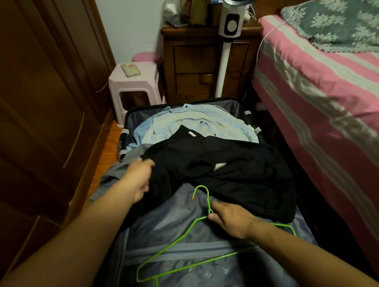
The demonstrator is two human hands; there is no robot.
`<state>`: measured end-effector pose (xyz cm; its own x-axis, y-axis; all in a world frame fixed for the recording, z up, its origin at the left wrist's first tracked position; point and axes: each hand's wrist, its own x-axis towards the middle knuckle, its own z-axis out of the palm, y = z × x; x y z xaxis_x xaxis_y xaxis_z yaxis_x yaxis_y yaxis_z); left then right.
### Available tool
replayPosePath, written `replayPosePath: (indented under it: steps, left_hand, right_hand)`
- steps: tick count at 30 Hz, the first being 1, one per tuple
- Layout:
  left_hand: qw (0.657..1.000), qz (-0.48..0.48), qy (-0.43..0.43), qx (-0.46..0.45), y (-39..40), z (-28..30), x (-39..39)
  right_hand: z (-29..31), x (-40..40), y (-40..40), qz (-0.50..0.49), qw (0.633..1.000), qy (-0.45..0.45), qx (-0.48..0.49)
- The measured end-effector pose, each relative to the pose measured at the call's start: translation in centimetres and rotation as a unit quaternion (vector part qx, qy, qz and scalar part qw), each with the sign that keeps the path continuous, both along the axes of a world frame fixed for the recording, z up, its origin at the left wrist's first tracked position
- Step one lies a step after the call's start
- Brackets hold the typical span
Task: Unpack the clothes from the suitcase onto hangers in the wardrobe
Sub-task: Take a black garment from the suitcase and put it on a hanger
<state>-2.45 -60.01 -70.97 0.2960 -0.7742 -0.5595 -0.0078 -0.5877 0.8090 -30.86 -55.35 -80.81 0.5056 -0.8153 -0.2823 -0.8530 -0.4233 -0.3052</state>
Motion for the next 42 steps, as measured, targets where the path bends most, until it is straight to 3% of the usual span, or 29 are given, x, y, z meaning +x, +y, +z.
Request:
replayPosePath:
  steps: [2,4,8,10,12,15,20,24,27,29,30,33,34,36,37,39,42]
  left_hand:
    - [0.997,0.053,0.051,-0.033,-1.7,1.4,1.1]
    - [0.997,0.035,0.005,-0.070,-3.2,1.6,2.6]
    - [0.993,-0.058,-0.102,-0.030,-3.0,2.2,4.2]
    - [0.964,-0.176,-0.193,0.045,-1.6,4.4,3.1]
    - [0.910,-0.268,-0.305,0.084,-1.5,4.5,2.7]
    - [0.891,-0.246,-0.382,0.027,-2.2,4.1,2.5]
    - [0.907,-0.198,-0.365,-0.069,-2.5,4.8,2.5]
    - [0.925,-0.210,-0.290,-0.126,-1.2,6.8,-0.6]
    - [0.921,-0.341,-0.158,-0.102,2.0,7.8,-4.9]
    - [0.886,-0.451,-0.107,-0.015,4.1,8.6,-6.6]
    - [0.852,-0.509,-0.117,0.037,4.7,8.9,-6.6]
    - [0.753,-0.579,-0.293,0.112,4.5,10.0,-4.7]
    - [0.743,-0.540,-0.381,0.101,3.7,9.8,-3.8]
    - [0.759,-0.403,-0.510,0.024,2.5,9.0,-2.1]
    - [0.771,-0.357,-0.527,-0.033,2.0,8.4,-1.6]
    - [0.785,-0.373,-0.485,-0.100,1.7,6.5,-1.5]
    - [0.738,-0.451,-0.484,-0.134,2.1,3.7,-2.4]
  right_hand:
    - [3.0,-0.9,0.1,0.005,0.998,-0.046,-0.041]
    - [6.2,-2.4,-1.0,-0.023,0.995,-0.069,-0.073]
    - [10.9,-5.8,-4.3,-0.139,0.980,-0.098,-0.102]
    - [11.6,-7.0,-5.3,-0.197,0.963,-0.121,-0.139]
    - [11.7,-7.3,-5.7,-0.245,0.943,-0.154,-0.163]
    - [11.6,-6.5,-5.5,-0.274,0.930,-0.173,-0.175]
    - [11.7,-4.0,-5.2,-0.297,0.901,-0.232,-0.215]
    - [11.2,-0.5,-4.8,-0.223,0.929,-0.212,-0.207]
    - [10.8,1.1,-5.2,-0.257,0.904,-0.266,-0.216]
    - [10.1,1.5,-5.7,-0.254,0.908,-0.285,-0.173]
    - [9.5,1.5,-5.8,-0.234,0.921,-0.277,-0.146]
    - [8.7,0.9,-5.4,-0.221,0.926,-0.280,-0.120]
    - [8.7,0.6,-5.3,-0.232,0.917,-0.301,-0.120]
    - [8.9,0.1,-5.2,-0.243,0.905,-0.332,-0.111]
    - [9.0,0.0,-5.2,-0.242,0.902,-0.341,-0.108]
    - [9.3,0.4,-4.9,-0.232,0.903,-0.345,-0.111]
    - [10.3,1.8,-4.7,-0.206,0.911,-0.335,-0.124]
